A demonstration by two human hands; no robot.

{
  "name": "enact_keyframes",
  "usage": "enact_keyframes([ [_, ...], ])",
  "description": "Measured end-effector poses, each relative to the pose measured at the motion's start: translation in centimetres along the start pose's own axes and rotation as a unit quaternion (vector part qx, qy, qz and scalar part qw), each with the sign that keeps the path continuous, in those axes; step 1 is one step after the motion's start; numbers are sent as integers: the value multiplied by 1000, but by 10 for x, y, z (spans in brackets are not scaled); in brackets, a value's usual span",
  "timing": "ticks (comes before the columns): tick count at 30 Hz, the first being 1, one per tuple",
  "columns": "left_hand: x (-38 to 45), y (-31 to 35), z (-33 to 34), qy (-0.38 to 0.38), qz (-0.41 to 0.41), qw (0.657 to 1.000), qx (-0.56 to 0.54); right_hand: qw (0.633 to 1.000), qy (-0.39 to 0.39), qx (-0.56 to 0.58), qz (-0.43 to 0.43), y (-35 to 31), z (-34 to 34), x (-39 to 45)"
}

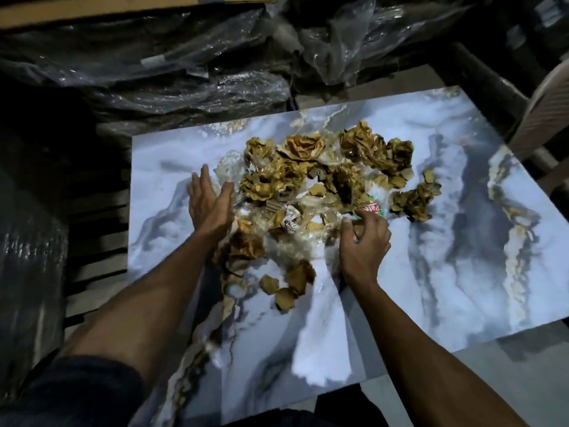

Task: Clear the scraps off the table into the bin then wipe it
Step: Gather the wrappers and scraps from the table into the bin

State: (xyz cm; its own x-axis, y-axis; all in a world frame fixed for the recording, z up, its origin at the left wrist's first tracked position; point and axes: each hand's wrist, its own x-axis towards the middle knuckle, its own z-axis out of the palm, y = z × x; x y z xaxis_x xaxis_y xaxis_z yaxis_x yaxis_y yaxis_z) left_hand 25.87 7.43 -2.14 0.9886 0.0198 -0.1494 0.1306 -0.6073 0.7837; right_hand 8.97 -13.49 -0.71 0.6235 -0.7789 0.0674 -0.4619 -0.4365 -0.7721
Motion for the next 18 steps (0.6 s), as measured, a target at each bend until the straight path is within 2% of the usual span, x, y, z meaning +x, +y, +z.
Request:
enact_keyframes([
  [5, 11, 5, 13, 5, -25, 998, 49, 994, -30, 16, -103, 6, -5, 62],
  [11, -15, 15, 38, 52, -20, 995, 85, 987, -56, 42, -142, -14, -15, 155],
  [15, -20, 17, 49, 80, -34, 992, 89, 981, -84, -46, -167, -24, -14, 221],
  [18, -20, 17, 54, 88, -49, 991, 87, 953, -166, -163, -192, -24, -7, 259],
])
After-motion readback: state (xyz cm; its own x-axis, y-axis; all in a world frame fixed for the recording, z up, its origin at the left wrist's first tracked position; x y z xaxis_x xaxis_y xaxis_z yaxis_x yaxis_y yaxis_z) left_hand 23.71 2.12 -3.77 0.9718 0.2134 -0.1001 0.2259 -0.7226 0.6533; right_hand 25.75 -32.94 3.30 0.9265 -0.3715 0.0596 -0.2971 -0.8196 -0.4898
